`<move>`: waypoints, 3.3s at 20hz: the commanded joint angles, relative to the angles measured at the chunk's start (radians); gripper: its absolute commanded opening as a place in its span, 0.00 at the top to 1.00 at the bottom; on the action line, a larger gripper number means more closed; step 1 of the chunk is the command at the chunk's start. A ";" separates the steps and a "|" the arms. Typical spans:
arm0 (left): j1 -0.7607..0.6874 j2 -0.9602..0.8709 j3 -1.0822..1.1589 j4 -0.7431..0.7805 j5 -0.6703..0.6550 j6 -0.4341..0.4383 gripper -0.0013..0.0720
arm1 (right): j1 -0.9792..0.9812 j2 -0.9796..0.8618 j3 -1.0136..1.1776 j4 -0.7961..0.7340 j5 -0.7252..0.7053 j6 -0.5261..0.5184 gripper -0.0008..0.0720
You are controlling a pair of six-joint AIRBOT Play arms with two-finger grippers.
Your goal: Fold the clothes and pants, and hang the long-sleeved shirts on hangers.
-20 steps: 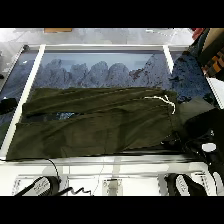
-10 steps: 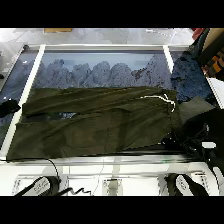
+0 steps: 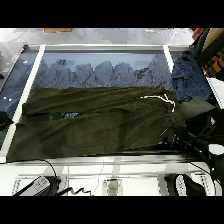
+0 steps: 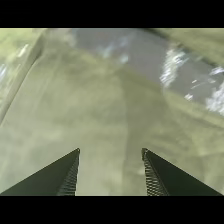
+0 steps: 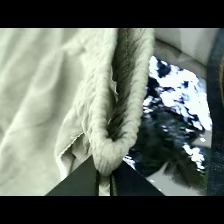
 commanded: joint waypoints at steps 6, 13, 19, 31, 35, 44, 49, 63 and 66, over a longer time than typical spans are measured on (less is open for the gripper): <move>0.087 0.053 -0.298 0.000 0.001 -0.004 0.35 | 0.000 0.108 0.007 -0.172 0.034 0.051 0.94; 0.090 0.057 -0.363 0.251 -0.034 -0.071 0.35 | 0.061 0.108 0.084 -0.235 0.026 0.051 0.94; 0.269 0.060 -0.363 0.247 -0.010 -0.023 0.29 | 0.124 0.108 0.084 -0.235 0.019 0.051 0.94; 0.506 0.029 -0.507 -0.101 0.333 0.124 0.25 | 0.125 0.108 0.084 -0.231 0.022 0.052 0.94; 0.506 -0.027 -0.507 -0.111 0.359 0.130 0.06 | 0.124 0.108 0.084 -0.231 0.026 0.055 0.94; 0.506 -0.040 -0.496 -0.315 0.327 0.296 0.96 | 0.125 0.108 0.084 -0.231 0.033 0.055 0.94; 0.506 0.077 -0.438 -0.315 0.321 0.303 0.96 | 0.124 0.108 0.084 -0.232 0.033 0.055 0.94; 0.434 0.153 -0.344 -0.803 0.308 0.514 0.96 | 0.124 0.111 0.491 -0.586 0.613 0.265 0.94; 0.365 0.153 -0.314 -0.786 0.331 0.513 0.96 | 0.124 0.141 0.540 -0.652 0.726 0.275 0.94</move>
